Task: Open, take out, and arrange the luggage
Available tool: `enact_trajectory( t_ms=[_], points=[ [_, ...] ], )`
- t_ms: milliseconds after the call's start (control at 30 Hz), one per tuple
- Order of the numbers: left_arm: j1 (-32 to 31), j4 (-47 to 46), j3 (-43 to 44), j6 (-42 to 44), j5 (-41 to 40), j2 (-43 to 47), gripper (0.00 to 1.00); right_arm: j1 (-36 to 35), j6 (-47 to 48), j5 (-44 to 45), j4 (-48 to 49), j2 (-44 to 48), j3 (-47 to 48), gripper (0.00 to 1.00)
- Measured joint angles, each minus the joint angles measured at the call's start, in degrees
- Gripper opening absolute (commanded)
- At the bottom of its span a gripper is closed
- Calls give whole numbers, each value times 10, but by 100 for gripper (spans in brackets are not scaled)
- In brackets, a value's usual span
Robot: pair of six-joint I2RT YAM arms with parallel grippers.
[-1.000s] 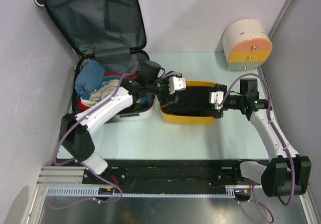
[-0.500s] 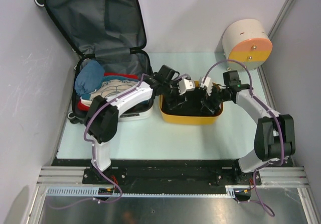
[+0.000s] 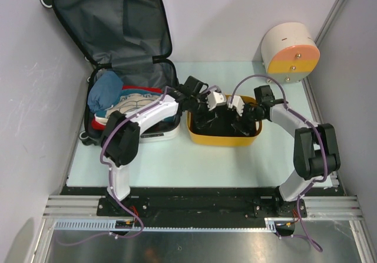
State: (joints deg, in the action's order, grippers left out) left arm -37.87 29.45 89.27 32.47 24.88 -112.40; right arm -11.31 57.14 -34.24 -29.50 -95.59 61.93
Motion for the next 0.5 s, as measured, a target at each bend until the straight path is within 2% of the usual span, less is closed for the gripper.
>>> enact_trajectory(
  t_ms=[67,133,167,333,500],
  points=[
    [3,5,0,-6,6,16,89,4,-2,-4,0,19,0,93],
    [6,9,0,-12,8,47,98,7,-9,-10,6,53,0,96],
    [8,11,1,-16,8,70,100,7,-16,-13,13,74,0,97],
    [26,8,14,-27,3,210,100,8,-76,-23,64,180,0,99],
    [106,0,-16,-31,7,363,100,-8,-140,-21,109,252,3,99]
  ],
)
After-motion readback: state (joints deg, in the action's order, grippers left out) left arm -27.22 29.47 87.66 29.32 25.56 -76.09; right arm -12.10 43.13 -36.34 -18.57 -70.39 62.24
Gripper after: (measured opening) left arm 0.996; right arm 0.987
